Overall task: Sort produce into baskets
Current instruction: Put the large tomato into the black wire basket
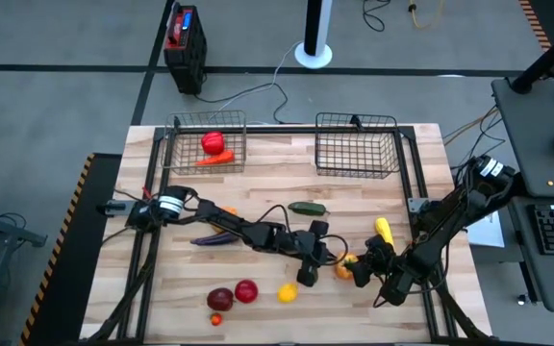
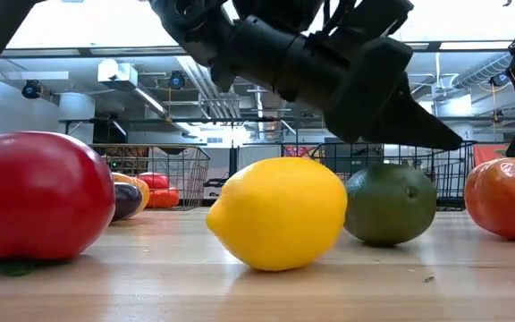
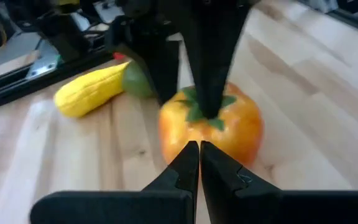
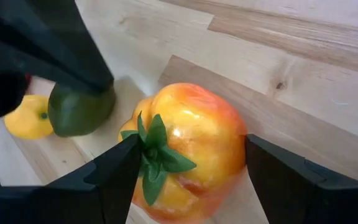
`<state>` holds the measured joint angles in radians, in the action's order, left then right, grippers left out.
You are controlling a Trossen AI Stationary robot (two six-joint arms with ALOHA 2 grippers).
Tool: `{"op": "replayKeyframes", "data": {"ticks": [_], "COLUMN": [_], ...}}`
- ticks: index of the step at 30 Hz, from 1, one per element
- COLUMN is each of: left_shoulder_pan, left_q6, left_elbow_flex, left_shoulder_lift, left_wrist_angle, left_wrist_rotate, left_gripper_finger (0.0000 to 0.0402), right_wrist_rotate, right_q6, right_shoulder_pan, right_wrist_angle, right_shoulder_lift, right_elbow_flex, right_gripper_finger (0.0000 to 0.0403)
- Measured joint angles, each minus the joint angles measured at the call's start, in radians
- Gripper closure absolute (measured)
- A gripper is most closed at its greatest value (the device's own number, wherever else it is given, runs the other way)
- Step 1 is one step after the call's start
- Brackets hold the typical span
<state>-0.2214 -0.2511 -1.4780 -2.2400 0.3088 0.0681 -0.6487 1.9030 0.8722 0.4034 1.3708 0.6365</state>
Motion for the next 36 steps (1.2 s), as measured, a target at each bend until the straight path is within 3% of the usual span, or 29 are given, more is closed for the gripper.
{"op": "replayKeyframes", "data": {"ticks": [21,25,31,36], "left_shoulder_pan": [0.002,0.002,-0.02,-0.051], "left_q6": [-0.028,-0.043,-0.051,-0.048], "left_elbow_flex": [0.017,0.077,0.262,0.42], "left_shoulder_lift": [0.14,0.239,0.455,0.635], "left_wrist_angle": [-0.163,-0.154,-0.08,-0.034], "left_wrist_rotate": [0.003,0.003,0.008,0.101], "left_gripper_finger": [0.0402,0.0402,0.0402,0.0402], "right_wrist_rotate": [-0.058,-0.073,-0.114,-0.114], "right_q6": [0.028,0.012,-0.066,-0.209], "right_shoulder_pan": [0.0,-0.005,-0.042,-0.127], "right_wrist_angle": [-0.021,-0.021,-0.038,-0.051], "right_shoulder_lift": [-0.011,-0.04,-0.102,-0.142], "right_elbow_flex": [0.011,0.011,0.011,0.041], "right_gripper_finger": [0.0138,0.0138,0.0139,0.014]}}
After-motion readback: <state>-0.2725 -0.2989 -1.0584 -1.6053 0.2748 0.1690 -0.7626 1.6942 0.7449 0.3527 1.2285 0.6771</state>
